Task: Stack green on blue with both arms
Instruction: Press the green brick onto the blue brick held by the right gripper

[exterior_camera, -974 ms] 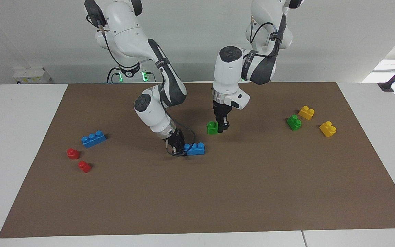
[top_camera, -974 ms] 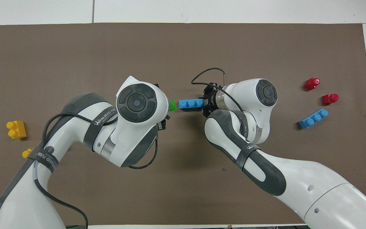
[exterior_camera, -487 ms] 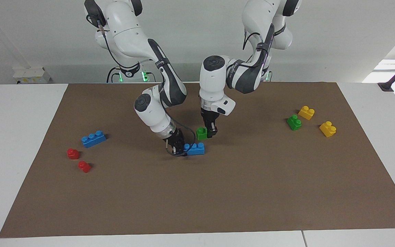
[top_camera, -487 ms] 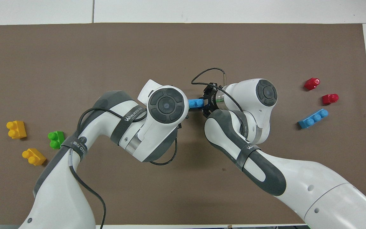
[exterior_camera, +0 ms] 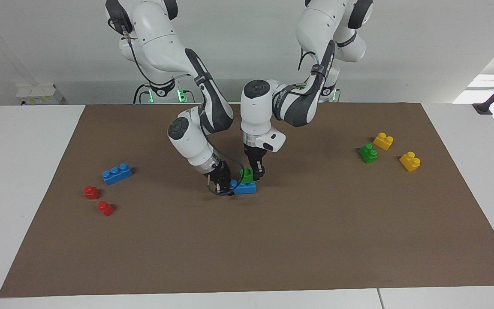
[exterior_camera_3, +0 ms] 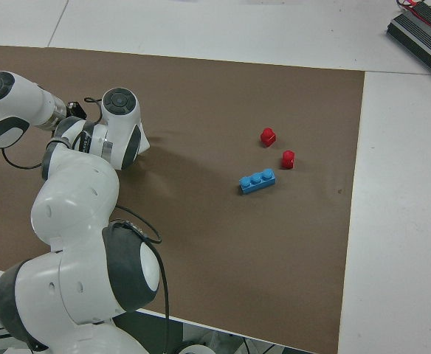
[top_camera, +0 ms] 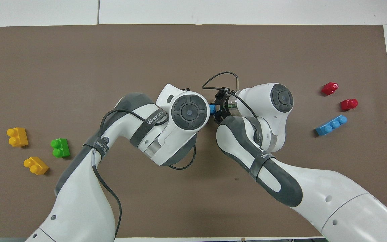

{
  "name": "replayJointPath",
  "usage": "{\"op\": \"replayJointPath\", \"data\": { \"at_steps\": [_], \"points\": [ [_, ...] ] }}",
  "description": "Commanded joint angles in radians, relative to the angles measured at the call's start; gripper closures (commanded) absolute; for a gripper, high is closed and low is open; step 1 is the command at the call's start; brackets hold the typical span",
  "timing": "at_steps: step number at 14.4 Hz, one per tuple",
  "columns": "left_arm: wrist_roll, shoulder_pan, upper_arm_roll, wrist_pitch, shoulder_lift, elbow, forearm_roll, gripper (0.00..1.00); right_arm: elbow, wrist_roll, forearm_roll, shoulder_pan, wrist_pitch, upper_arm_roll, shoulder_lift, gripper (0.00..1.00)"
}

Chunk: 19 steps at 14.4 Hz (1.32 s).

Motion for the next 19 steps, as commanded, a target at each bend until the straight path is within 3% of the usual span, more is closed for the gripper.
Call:
{"op": "replayJointPath", "data": {
  "at_steps": [1, 19],
  "points": [
    [-0.031, -0.026, 0.015, 0.024, 0.02, 0.021, 0.028, 1.0, -0.035, 0.011, -0.016, 0.001, 0.029, -0.001, -0.018, 1.0],
    [-0.055, -0.022, 0.021, 0.069, 0.043, -0.019, 0.08, 1.0, -0.035, 0.002, -0.016, -0.005, 0.029, -0.001, -0.018, 1.0]
  ]
}}
